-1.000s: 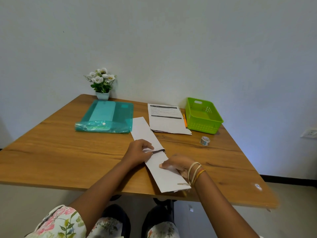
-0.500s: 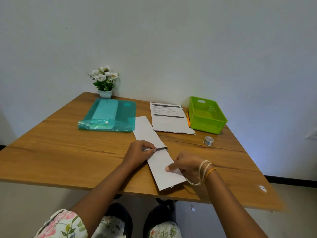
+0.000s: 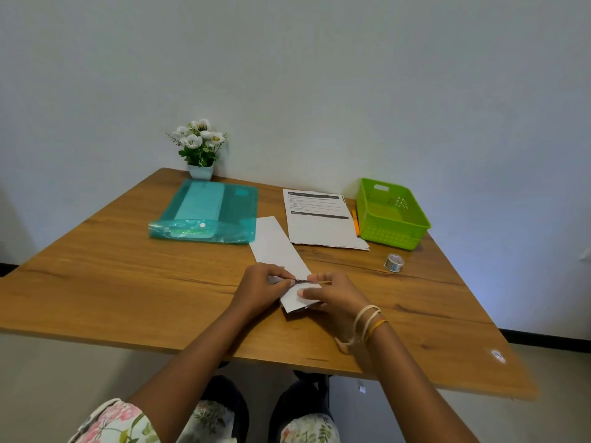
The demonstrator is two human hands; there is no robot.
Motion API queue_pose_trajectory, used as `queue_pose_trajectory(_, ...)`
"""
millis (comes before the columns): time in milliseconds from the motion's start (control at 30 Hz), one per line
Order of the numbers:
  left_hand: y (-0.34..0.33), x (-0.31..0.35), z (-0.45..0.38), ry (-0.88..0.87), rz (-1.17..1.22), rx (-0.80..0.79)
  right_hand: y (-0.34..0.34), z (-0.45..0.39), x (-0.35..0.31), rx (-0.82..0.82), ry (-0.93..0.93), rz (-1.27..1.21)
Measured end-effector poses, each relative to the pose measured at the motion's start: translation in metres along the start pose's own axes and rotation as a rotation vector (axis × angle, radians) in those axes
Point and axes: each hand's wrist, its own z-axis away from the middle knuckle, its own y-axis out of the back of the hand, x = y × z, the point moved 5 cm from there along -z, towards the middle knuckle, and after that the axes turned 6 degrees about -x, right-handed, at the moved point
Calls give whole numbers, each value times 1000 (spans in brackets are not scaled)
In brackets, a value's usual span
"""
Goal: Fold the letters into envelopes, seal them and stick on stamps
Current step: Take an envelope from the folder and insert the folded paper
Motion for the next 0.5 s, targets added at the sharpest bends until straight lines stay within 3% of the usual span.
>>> queue_pose_trajectory(100,-2,-2,-2,11,8,9,11,7,-1,-29,87,264)
queue_pose_trajectory(200,-1,-4,-3,0,32,14,12,5,-3,15,167,145)
queue_pose_trajectory(300,1,-4,-3,-8,53,-2,10,-3,-4,160,218,202)
queue_pose_trajectory(433,0,-3,-4,-5,53,-23,7,-9,-12,436,332,586)
queue_pose_trajectory(500,0,-4,-4,-10,54,-23,5,-12,-14,499,373,721)
